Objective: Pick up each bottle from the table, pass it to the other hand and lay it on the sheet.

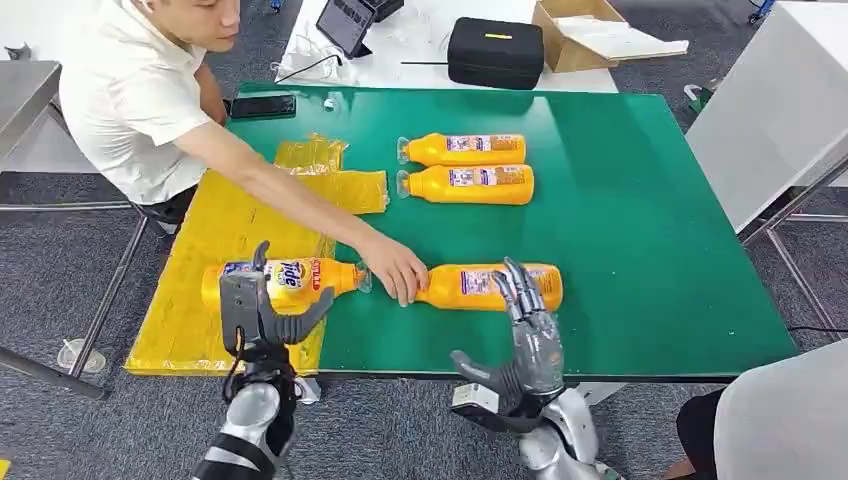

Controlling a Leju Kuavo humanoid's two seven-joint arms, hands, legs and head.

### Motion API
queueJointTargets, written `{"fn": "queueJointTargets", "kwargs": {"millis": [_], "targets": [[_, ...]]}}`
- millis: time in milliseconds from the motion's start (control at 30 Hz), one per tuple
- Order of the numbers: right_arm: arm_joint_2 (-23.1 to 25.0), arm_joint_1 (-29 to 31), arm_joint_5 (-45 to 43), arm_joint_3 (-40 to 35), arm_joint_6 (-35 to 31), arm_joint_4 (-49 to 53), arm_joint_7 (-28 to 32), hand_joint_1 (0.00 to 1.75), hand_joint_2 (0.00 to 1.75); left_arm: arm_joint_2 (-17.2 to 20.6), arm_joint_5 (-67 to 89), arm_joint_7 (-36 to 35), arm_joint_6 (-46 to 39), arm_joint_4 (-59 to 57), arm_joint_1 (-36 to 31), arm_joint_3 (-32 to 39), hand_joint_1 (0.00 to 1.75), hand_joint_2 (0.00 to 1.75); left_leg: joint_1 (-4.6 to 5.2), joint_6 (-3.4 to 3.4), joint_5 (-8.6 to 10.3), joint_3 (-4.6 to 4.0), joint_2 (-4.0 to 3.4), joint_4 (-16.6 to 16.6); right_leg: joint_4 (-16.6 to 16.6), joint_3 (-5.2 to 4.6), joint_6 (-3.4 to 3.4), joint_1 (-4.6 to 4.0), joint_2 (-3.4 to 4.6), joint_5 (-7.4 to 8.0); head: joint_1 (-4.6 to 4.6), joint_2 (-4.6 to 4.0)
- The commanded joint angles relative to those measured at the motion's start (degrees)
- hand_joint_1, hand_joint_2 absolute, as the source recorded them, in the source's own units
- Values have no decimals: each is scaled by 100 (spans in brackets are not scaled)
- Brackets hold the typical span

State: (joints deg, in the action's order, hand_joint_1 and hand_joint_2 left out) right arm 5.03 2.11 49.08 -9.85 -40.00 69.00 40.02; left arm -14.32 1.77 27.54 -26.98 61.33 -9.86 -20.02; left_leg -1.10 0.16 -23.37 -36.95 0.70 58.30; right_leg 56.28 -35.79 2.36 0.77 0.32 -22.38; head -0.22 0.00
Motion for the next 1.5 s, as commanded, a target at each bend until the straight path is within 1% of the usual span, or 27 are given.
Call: {"fn": "queueJointTargets", "kwargs": {"millis": [33, 133, 200, 233, 267, 300, 367, 400, 467, 500, 567, 600, 667, 700, 733, 767, 867, 900, 967, 1033, 1133, 1167, 1200, 1233, 1267, 1333, 1500], "targets": [[-27, 460, 992, 1543, 0, -571, -110, 0, 175, 276, -322, -59, -132, 670, 264, -752, 0, 175, 4, 3, -5, 16, -9, -5, -1, 11, -6, 2, 3, -4, -2, 0], [-256, 666, 1301, 1294, 0, -1078, -642, 0, 175, 291, -176, -83, -79, 821, 279, -954, 0, 175, 3, 6, -10, 30, -14, -4, -1, 24, -10, -1, 3, -8, -2, 0], [-316, 709, 1280, 1148, 0, -1237, -718, 0, 175, 276, -117, -70, -146, 784, 233, -1022, 0, 175, 0, 8, -12, 37, -18, -6, -6, 32, -9, -4, 5, -7, 0, 2], [-368, 805, 1100, 992, 0, -1436, -725, 0, 175, 271, -80, -99, -156, 805, 227, -1040, 0, 175, 0, 7, -7, 25, -16, -5, -5, 19, -6, -4, 6, -3, 0, 0], [-477, 855, 506, 579, 38, -1573, -701, 0, 175, 274, -85, -129, -113, 800, 215, -1038, 0, 175, 0, 9, -12, 40, -23, -7, -8, 33, -9, -5, 10, -5, 0, 0], [-560, 812, 270, 295, 103, -1454, -774, 0, 175, 276, -174, -226, -38, 820, 234, -1010, 0, 175, -2, 7, -9, 29, -25, -6, -8, 22, -6, -6, 11, -2, -2, 0], [-789, 689, 420, -140, 141, -1308, -1394, 0, 175, 312, -372, -435, 153, 810, 299, -984, 0, 175, -4, 6, -10, 27, -28, -5, -7, 20, -7, -7, 15, -2, -2, 0], [-873, 682, 413, -209, 198, -1346, -1544, 0, 175, 314, -357, -461, 161, 795, 323, -999, 0, 175, 1, 9, -16, 45, -31, -7, -7, 36, -10, -4, 15, -9, -2, 0], [-1021, 808, 489, -232, 191, -1681, -1798, 0, 175, 313, -355, -452, 210, 829, 361, -1068, 0, 175, 0, 6, -8, 26, -18, -8, -7, 21, -5, -3, 6, -4, 0, 0], [-1041, 851, 438, -238, 166, -1760, -1754, 0, 175, 315, -360, -462, 227, 837, 365, -1089, 0, 175, 0, 8, -14, 42, -23, -9, -9, 36, -8, -4, 8, -9, -2, 0], [-1052, 860, 408, -237, 155, -1787, -1732, 0, 175, 308, -364, -473, 223, 844, 367, -1095, 0, 175, -2, 5, -7, 21, -17, -6, -7, 17, -6, -5, 5, -3, -4, 0], [-1052, 860, 408, -237, 155, -1787, -1732, 0, 175, 308, -364, -473, 223, 844, 367, -1095, 0, 175, 1, 8, -14, 40, -21, -9, -7, 33, -9, -4, 6, -9, -2, 0], [-1022, 919, 328, -191, 133, -1867, -1694, 0, 175, 319, -367, -469, 243, 882, 364, -1125, 0, 175, -2, 5, -7, 18, -15, -5, -5, 14, -5, -5, 5, -3, -2, 0], [-976, 983, 145, -146, 143, -1975, -1521, 0, 175, 329, -380, -478, 256, 901, 360, -1165, 0, 175, 3, 9, -20, 52, -25, -7, -4, 45, -12, -3, 9, -15, -4, 0], [-958, 1030, 101, -166, 161, -2031, -1423, 0, 175, 293, -400, -469, 143, 913, 378, -1124, 0, 175, 0, 6, -10, 25, -23, -6, -5, 19, -7, -3, 12, -4, -4, 0], [-906, 1091, 109, -189, 121, -2135, -1386, 0, 175, 229, -417, -438, -91, 860, 355, -1078, 0, 175, 3, 8, -15, 41, -28, -6, -3, 32, -10, -2, 14, -9, -2, 0], [-797, 1294, 272, -336, 139, -2463, -1485, 0, 175, 156, -507, -384, -314, 661, 190, -1023, 0, 175, -2, 4, -5, 14, -23, -5, -4, 7, -6, -5, 11, 1, -4, 2], [-786, 1328, 295, -350, 98, -2542, -1503, 0, 175, 155, -519, -379, -308, 625, 165, -1033, 0, 175, 0, 6, -10, 32, -29, -6, -3, 24, -10, -4, 14, -4, -2, 0], [-751, 1481, 350, -397, 4, -2869, -1513, 0, 175, 143, -531, -321, -314, 547, 109, -1059, 0, 175, -4, 4, -4, 16, -21, -5, -5, 10, -7, -7, 9, 1, -4, 0], [-731, 1600, 458, -430, 0, -3141, -1570, 0, 175, 77, -717, -232, -421, 603, 140, -925, 0, 175, -2, 6, -8, 28, -22, -5, -5, 22, -8, -6, 8, -3, -4, 0], [-658, 1672, 722, -260, 0, -3257, -1623, 0, 175, 121, -808, -104, -568, 753, 129, -837, 0, 175, -1, 7, -8, 30, -28, -6, -4, 21, -8, -5, 13, -4, -4, 0], [-643, 1710, 721, -237, 0, -3305, -1621, 0, 175, 130, -815, -91, -585, 779, 131, -821, 0, 175, -1, 6, -6, 23, -23, -4, -2, 15, -7, -5, 9, -3, -5, 0], [-643, 1710, 721, -237, 0, -3305, -1621, 0, 175, 130, -815, -91, -585, 779, 131, -821, 0, 175, 2, 10, -17, 51, -31, -4, 0, 40, -13, -4, 12, -13, -2, 0], [-639, 1733, 721, -239, 0, -3329, -1620, 0, 175, 153, -814, -94, -579, 787, 113, -810, 0, 175, -3, 6, -6, 19, -21, -2, -1, 13, -7, -6, 8, -3, -2, 0], [-647, 1805, 756, -230, 0, -3427, -1638, 0, 175, 136, -805, -39, -643, 812, 135, -791, 0, 175, 1, 8, -13, 38, -28, -4, 0, 29, -10, -3, 12, -9, -4, 0], [-594, 2002, 600, -160, 23, -3795, -1547, 0, 175, 125, -826, -24, -660, 724, 70, -800, 0, 175, -2, 5, -5, 15, -19, -2, -1, 10, -6, -5, 7, -2, -2, 0], [-583, 2253, 510, -167, 57, -4316, -1605, 0, 175, 82, -1091, -115, -667, 503, -35, -695, 0, 175, 0, 7, -6, 32, -23, -5, -1, 25, -10, -4, 7, -3, -2, 0]]}}
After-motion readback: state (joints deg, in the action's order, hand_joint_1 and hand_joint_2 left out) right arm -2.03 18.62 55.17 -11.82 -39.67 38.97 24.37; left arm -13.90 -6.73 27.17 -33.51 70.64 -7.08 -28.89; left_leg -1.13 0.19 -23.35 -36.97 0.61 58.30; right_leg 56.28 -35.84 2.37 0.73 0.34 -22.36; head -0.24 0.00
